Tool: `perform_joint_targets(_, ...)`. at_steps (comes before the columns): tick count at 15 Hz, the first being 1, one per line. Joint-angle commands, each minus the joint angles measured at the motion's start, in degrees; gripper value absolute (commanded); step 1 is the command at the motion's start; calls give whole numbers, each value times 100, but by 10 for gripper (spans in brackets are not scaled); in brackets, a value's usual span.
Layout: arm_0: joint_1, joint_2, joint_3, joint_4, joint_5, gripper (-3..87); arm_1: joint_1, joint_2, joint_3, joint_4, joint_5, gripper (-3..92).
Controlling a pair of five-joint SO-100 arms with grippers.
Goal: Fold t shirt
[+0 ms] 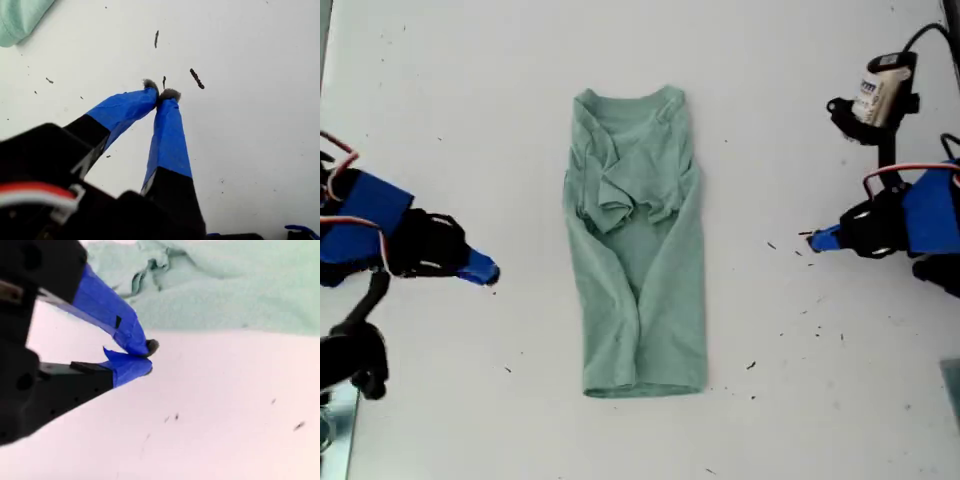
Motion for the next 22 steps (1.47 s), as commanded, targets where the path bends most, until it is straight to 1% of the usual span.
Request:
perform_joint_targets(1, -35, 2558, 2224, -237, -316, -2, -18, 35, -18, 26, 79, 35)
perform_joint_targets(2, -26, 2584, 2250, -255, -369, -2, -18, 35, 0, 26, 88, 32)
perform_joint_targets(4, -53, 1758, 2083, -422, -378, -2, 0, 35, 9, 18, 114, 26)
perform_joint_targets(6, -53, 1521, 2057, -492, -413, -2, -9, 35, 9, 35, 202, 23)
perform_joint_targets(7, -70, 1494, 1749, -325, -404, -2, -44, 18, -246, 114, 290, 23)
perform_joint_targets(8, 26, 1143, 976, -9, -360, -2, -167, -431, -870, 62, 316, 23)
perform_joint_targets(9, 185, 299, -158, 457, -352, 97, -396, -1846, -2057, 167, 475, 149)
perform_joint_targets(10, 369, -686, -1459, 905, -334, 180, -668, -3665, -3718, 545, 404, 301)
perform_joint_targets(11, 457, -1635, -2654, 1099, 0, 217, -888, -5054, -5326, 923, 220, 333)
perform_joint_targets(12, 571, -2479, -3709, 1230, 229, 244, -1063, -6047, -6636, 1213, 97, 403)
perform_joint_targets(13, 668, -3305, -4658, 1248, 563, 244, -1195, -6979, -7893, 1767, 141, 402)
perform_joint_targets(14, 756, -4069, -5423, 1266, 729, 246, -1336, -7708, -8798, 2004, 185, 402)
perform_joint_targets(16, 800, -5423, -6741, 1318, 1002, 249, -1547, -8789, -9791, 1986, 396, 398)
perform_joint_targets(17, 800, -6047, -7286, 1424, 1055, 251, -1626, -9105, -9958, 1925, 598, 393)
perform_joint_targets(20, 773, -7638, -8218, 1345, 1151, 251, -1837, -9896, -10020, 1635, 1072, 382)
perform_joint_targets(22, 721, -8112, -8385, 1327, 1134, 256, -1907, -10301, -10028, 1415, 1274, 380)
